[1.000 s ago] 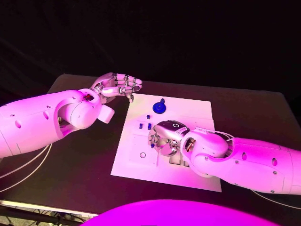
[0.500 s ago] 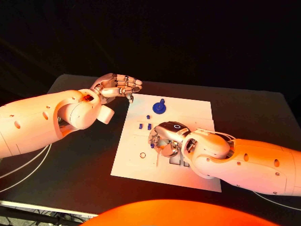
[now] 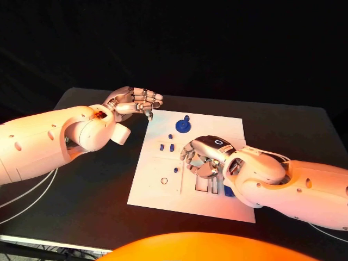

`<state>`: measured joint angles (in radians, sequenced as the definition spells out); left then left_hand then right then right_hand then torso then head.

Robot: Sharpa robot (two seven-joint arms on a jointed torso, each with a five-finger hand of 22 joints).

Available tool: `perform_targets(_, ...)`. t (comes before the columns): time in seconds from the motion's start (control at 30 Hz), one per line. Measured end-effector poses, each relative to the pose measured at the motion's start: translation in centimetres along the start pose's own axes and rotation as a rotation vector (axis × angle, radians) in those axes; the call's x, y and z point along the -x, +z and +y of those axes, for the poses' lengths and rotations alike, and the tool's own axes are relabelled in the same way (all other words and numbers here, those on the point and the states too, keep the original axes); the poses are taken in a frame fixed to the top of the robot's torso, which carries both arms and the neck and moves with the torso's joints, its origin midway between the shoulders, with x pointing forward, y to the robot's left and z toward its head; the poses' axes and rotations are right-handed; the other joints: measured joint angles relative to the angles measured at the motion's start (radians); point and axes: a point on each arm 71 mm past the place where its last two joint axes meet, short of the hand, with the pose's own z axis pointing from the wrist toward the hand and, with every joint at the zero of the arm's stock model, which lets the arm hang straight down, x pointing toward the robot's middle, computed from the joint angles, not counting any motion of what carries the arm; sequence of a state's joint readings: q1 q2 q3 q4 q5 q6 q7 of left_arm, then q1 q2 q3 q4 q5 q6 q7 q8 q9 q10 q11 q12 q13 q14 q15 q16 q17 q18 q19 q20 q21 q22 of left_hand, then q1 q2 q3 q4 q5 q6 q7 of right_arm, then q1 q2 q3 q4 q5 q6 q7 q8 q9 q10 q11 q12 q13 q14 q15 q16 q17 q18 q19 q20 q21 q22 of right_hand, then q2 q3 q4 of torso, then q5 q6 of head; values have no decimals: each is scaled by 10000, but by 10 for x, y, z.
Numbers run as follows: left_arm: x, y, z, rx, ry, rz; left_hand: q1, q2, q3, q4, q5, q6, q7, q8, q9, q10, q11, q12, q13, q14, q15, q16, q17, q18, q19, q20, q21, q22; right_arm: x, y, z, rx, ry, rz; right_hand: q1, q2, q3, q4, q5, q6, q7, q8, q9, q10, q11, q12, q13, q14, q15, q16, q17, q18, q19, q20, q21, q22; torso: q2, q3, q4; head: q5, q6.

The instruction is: Assemble the parts on the task board

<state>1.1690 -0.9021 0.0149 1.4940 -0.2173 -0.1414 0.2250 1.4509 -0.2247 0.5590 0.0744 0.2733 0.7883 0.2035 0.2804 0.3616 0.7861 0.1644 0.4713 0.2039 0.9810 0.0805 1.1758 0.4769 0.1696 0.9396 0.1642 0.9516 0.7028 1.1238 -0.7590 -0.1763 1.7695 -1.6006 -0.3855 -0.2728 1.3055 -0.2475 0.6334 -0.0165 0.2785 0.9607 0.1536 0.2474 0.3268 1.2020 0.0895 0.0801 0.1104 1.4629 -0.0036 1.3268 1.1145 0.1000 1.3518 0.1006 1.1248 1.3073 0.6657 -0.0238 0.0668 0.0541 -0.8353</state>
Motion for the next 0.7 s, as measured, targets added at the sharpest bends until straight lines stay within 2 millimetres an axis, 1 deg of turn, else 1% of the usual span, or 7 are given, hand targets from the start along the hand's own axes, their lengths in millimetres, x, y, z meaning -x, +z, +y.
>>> perform_targets(0.33,0,0,0,10,3,0,0,0,0,0,0,0,0,0,1,0,0,0,0,0,0,0,0,0,0,0,0,0,41,-18,-38,-986,-191,-694,-224,-223,-512,144,0,-253,-43,-196,18,-808,49,0,-75,38,117,-43,-184,1,-242,124,-585,-51,-6,0,-6,-168,108)
perform_targets(0.43,1,0,0,12,3,3,0,0,-17,-17,0,0,0,0,0,0,0,0,0,0,0,0,0,0,1,0,0,0,48,-20,-52,-1345,-223,-677,-127,-138,-1569,321,0,-430,-32,-403,18,-1703,179,275,-102,-237,303,-273,-637,121,-674,232,-1373,-375,-8,2,-10,-210,135)
perform_targets(0.47,1,0,0,13,2,5,0,0,-29,-29,0,0,0,0,0,1,0,0,0,0,0,0,1,1,0,0,0,0,49,-21,-55,-1436,-232,-642,101,-15,-2297,428,31,-541,-113,-501,18,-2091,236,425,-96,-427,370,-383,-885,160,-895,296,-1736,-540,-7,2,-11,-219,143)
perform_targets(0.5,1,0,0,13,2,8,0,0,-29,-29,0,0,0,0,0,1,0,0,0,0,0,0,1,0,0,0,0,0,50,-22,-59,-1543,-243,-576,718,305,-3734,818,101,-629,-202,-632,23,-2612,323,844,-47,-653,445,-447,-1175,201,-1148,388,-2184,-728,-7,2,-12,-224,148)
perform_targets(0.53,0,0,0,14,2,11,0,0,-29,-29,0,0,0,0,0,0,0,0,0,0,0,0,1,0,0,0,0,0,51,-22,-61,-1610,-252,-517,1132,457,-4518,1149,121,-697,-241,-708,29,-2897,371,1137,4,-775,481,-447,-1320,312,-1242,441,-2393,-812,-5,2,-12,-232,154)
perform_targets(0.63,0,0,0,15,1,18,0,0,-29,-29,0,0,0,0,0,1,0,0,0,0,0,0,1,0,0,0,0,0,50,-22,-67,-1774,-286,-278,2024,418,-5811,2321,120,-910,-356,-930,40,-3657,452,1893,111,-987,555,-498,-1673,320,-1360,534,-2764,-940,3,2,-12,-240,157)
perform_targets(0.7,0,0,0,16,-1,26,0,0,-29,-29,0,0,0,0,0,1,0,0,-1,0,0,0,1,0,0,0,0,0,50,-22,-70,-1849,-315,-117,2470,355,-6178,2922,120,-972,-420,-990,69,-3971,481,2264,162,-1020,588,-503,-1798,320,-1421,536,-2897,-977,4,2,-12,-241,155)
